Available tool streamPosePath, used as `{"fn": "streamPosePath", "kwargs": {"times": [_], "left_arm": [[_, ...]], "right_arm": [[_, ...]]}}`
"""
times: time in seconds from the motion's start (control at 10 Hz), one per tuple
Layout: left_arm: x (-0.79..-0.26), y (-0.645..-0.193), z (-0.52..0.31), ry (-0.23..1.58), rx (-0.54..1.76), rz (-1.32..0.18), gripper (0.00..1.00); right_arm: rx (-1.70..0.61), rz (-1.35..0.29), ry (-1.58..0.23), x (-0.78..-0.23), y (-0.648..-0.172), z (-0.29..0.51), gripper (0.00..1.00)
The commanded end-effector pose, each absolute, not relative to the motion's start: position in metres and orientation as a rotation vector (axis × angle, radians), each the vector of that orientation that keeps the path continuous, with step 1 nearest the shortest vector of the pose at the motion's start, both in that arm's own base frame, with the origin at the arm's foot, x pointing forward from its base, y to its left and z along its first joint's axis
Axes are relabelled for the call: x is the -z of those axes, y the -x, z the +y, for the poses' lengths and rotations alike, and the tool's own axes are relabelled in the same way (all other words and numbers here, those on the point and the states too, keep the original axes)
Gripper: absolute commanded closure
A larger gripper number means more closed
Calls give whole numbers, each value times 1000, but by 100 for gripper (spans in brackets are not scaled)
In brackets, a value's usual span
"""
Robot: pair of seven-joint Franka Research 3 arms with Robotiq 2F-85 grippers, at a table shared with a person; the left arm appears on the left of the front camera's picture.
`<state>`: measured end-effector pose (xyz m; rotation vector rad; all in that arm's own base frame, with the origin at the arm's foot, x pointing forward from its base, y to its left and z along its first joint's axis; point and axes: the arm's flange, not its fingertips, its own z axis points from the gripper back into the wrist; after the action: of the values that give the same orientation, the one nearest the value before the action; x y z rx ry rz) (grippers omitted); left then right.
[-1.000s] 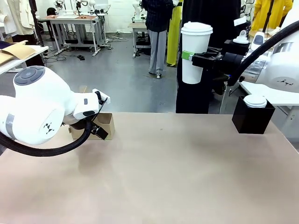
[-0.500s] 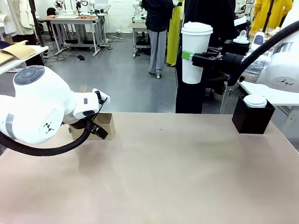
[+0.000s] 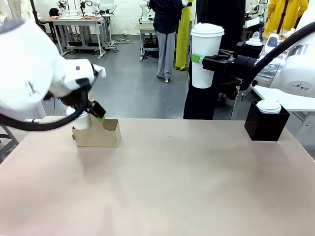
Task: Pour a drink into a cup and package it in a carrier.
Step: Position the Cup Carrier in the center of the table.
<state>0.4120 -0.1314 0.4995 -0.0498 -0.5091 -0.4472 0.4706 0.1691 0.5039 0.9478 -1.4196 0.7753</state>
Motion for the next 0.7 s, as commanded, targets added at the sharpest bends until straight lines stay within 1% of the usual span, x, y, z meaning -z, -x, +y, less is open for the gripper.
{"fn": "streamPosePath", "kwargs": {"times": [0.0, 0.2, 0.5, 0.6], "left_arm": [[-537, -429, -132, 84, 342, -467, 0], [-559, -470, -131, 83, 252, -434, 0], [-547, -530, -128, 68, 117, -348, 0], [-538, -539, -124, 53, 79, -327, 0]], "right_arm": [[-773, -1426, -946, -511, -474, 172, 19], [-773, -1426, -946, -511, -474, 172, 19], [-773, -1426, -946, -511, -474, 172, 19], [-773, -1426, -946, -511, -474, 172, 19]]}}
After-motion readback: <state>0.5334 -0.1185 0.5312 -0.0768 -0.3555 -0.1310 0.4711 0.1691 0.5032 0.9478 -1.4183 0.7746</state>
